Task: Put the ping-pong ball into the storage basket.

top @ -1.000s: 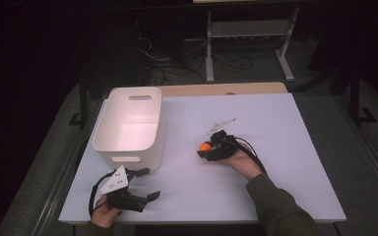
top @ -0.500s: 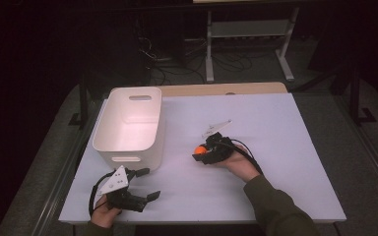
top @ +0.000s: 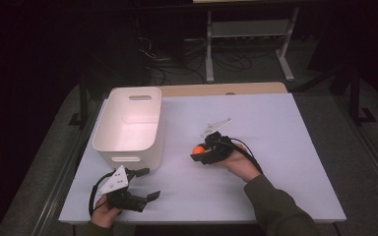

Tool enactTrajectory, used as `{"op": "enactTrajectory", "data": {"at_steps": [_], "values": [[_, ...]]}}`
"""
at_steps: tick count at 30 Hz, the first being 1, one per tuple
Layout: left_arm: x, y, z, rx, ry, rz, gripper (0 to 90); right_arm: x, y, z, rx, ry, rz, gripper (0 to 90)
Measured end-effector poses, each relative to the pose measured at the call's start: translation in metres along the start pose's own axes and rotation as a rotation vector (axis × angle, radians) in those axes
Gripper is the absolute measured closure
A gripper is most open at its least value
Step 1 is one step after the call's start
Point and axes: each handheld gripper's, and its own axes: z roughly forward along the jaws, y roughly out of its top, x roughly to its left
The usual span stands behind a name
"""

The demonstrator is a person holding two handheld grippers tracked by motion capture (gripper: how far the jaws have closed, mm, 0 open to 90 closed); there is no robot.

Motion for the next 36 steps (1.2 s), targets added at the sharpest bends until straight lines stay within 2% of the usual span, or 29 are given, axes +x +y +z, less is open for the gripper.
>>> {"op": "enactTrajectory", "data": {"at_steps": [36], "values": [[0.001, 0.000, 0.000, 0.002, -0.002, -0.011, 14.1, 0.014, 0.027, -0.028, -0.025, 0.034, -0.051, 49.6]]}}
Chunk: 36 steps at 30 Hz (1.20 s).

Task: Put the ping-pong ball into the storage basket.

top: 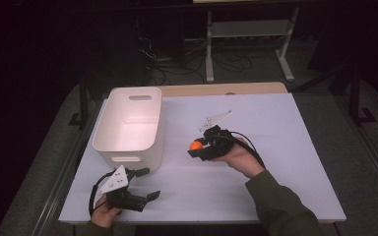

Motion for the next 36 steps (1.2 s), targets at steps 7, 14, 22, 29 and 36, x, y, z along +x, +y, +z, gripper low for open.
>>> {"op": "enactTrajectory", "data": {"at_steps": [7, 14, 22, 29, 36], "values": [[0.000, 0.000, 0.000, -0.001, 0.000, -0.002, 14.1, 0.002, 0.009, -0.007, -0.013, 0.008, -0.005, 49.7], [0.000, 0.000, 0.000, 0.000, -0.001, 0.002, 14.1, 0.003, 0.018, -0.013, -0.023, 0.012, -0.019, 49.7], [0.000, 0.000, 0.000, -0.001, -0.001, -0.001, 14.1, 0.004, 0.029, -0.019, -0.033, 0.017, -0.027, 49.7], [0.000, 0.000, 0.000, 0.000, 0.000, 0.000, 14.1, 0.005, 0.040, -0.023, -0.047, 0.026, -0.033, 49.7], [0.000, 0.000, 0.000, -0.001, 0.000, 0.001, 14.1, 0.007, 0.051, -0.025, -0.056, 0.032, -0.046, 49.7]]}}
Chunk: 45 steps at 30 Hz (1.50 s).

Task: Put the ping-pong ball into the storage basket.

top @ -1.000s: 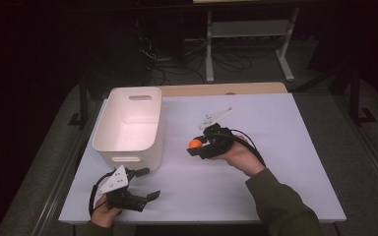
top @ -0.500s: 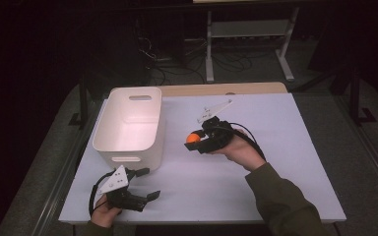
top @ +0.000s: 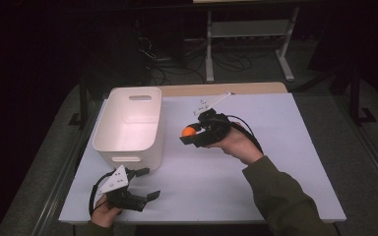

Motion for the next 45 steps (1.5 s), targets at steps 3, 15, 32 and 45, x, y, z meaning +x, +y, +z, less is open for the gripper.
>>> {"op": "enactTrajectory", "data": {"at_steps": [3, 15, 32, 45], "values": [[0.000, 0.000, 0.000, 0.000, 0.000, 0.000, 14.1, 0.001, 0.005, 0.000, -0.004, 0.005, -0.011, 49.7], [0.000, 0.000, 0.000, -0.001, 0.001, 0.000, 14.1, 0.002, 0.025, 0.008, -0.022, 0.023, -0.025, 49.6], [0.000, 0.000, 0.000, -0.002, 0.000, 0.003, 14.1, 0.005, 0.050, 0.028, -0.025, 0.047, -0.043, 49.6], [0.000, 0.000, 0.000, -0.003, 0.001, 0.001, 14.1, 0.009, 0.063, 0.050, -0.016, 0.068, -0.056, 49.6]]}}
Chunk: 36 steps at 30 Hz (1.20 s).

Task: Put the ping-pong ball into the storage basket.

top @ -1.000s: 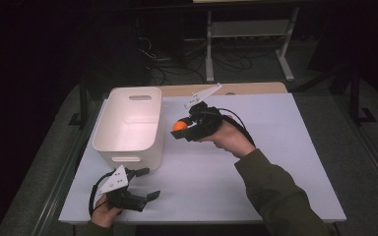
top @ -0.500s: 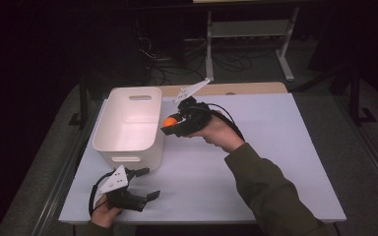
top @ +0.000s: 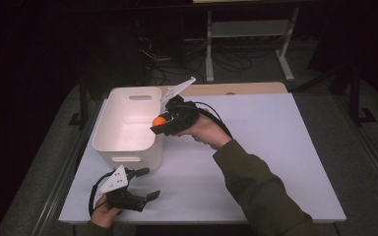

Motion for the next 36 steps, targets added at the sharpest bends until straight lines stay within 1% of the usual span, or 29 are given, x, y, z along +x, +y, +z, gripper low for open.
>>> {"op": "enactTrajectory", "data": {"at_steps": [12, 14, 15, 19, 22, 24, 28, 30, 33, 36], "values": [[0.000, 0.000, 0.000, -0.001, 0.001, -0.002, 14.1, 0.007, 0.011, 0.022, 0.014, 0.026, -0.029, 49.5], [0.000, 0.000, 0.000, -0.002, 0.001, -0.004, 14.1, 0.009, 0.013, 0.026, 0.017, 0.030, -0.029, 49.4], [0.000, 0.000, 0.000, -0.002, 0.001, -0.005, 14.1, 0.010, 0.014, 0.027, 0.018, 0.032, -0.038, 49.4], [0.000, 0.000, 0.000, -0.002, 0.001, -0.006, 14.1, 0.012, 0.017, 0.034, 0.021, 0.038, -0.041, 49.4], [0.000, 0.000, 0.000, -0.002, 0.002, -0.007, 14.1, 0.014, 0.018, 0.040, 0.033, 0.041, -0.041, 49.4], [0.000, 0.000, 0.000, -0.001, 0.002, -0.003, 14.1, 0.015, 0.018, 0.044, 0.043, 0.038, -0.051, 49.3], [0.000, 0.000, 0.000, 0.001, 0.003, -0.005, 14.1, 0.016, 0.017, 0.050, 0.061, 0.032, -0.056, 49.1], [0.000, 0.000, 0.001, 0.001, 0.003, -0.006, 14.1, 0.017, 0.017, 0.052, 0.062, 0.030, -0.053, 47.8], [0.000, 0.000, 0.001, 0.003, 0.004, -0.008, 14.1, 0.017, 0.017, 0.053, 0.061, 0.023, -0.055, 41.3], [0.000, 0.000, 0.001, 0.005, 0.005, -0.009, 14.1, 0.015, 0.017, 0.052, 0.052, 0.008, -0.049, 37.1]]}}
